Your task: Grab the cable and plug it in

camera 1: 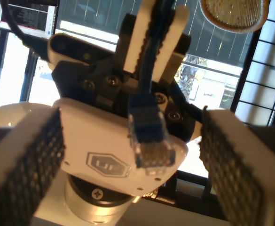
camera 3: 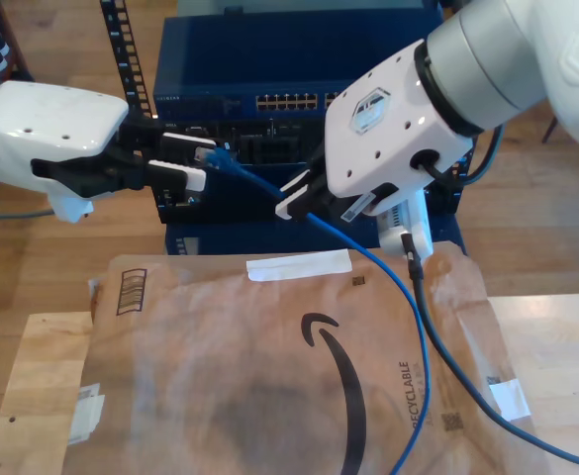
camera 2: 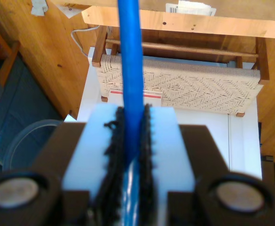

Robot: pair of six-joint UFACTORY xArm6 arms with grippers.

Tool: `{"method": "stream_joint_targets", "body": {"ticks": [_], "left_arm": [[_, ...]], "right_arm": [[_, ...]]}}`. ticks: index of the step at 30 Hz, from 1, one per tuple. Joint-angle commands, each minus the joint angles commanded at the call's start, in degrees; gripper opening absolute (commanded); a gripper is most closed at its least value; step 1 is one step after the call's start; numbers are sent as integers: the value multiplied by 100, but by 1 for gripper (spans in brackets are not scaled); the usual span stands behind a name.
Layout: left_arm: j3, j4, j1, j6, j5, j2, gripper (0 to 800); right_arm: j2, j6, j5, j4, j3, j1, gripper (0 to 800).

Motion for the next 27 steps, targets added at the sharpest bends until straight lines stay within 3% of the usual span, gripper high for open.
{"method": "stream_joint_targets", "body": {"ticks": [27], "left_arm": [[26,9,9,132,-167,-44,260]], "right_arm": [[62,0,-9,0,-9,0,0]]}}
